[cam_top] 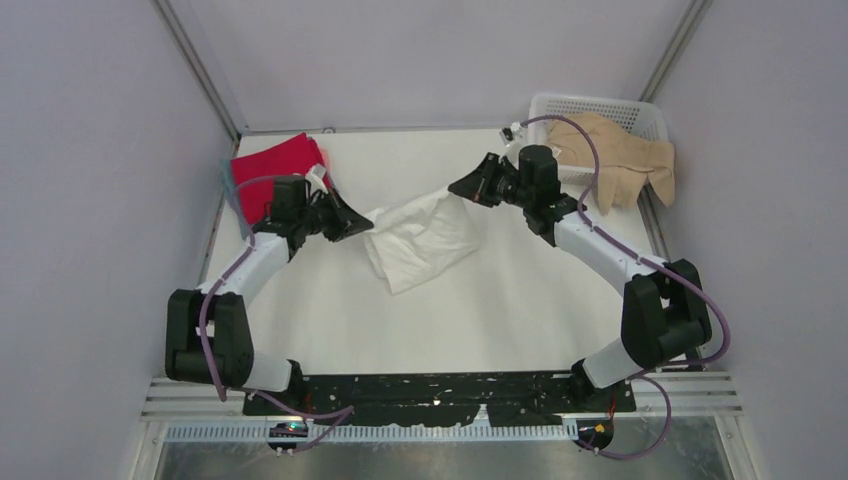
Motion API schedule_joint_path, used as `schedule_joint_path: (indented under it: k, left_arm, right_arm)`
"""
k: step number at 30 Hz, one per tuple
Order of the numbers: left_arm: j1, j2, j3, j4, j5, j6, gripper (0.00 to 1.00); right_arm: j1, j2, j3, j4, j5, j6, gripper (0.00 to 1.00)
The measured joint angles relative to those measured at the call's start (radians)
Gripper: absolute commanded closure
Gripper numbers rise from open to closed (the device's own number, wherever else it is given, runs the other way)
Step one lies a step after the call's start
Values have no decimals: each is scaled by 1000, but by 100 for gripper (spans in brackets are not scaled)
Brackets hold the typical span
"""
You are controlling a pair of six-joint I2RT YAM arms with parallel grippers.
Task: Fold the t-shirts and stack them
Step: Fold the long partially folded tshirt into a neat square
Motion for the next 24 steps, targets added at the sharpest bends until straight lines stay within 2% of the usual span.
schedule_joint_path:
  k: [11, 21, 24]
  left_arm:
    - [19, 264, 190, 46, 29, -1, 100]
    - [63, 460, 314, 34, 17, -6, 99]
    - [64, 509, 353, 19, 3, -7, 96]
  right_arm:
    - [-26, 194, 174, 21, 17, -5, 94]
    - [-50, 470, 366, 26, 23, -5, 94]
    - [-51, 554, 438, 21, 24, -5, 92]
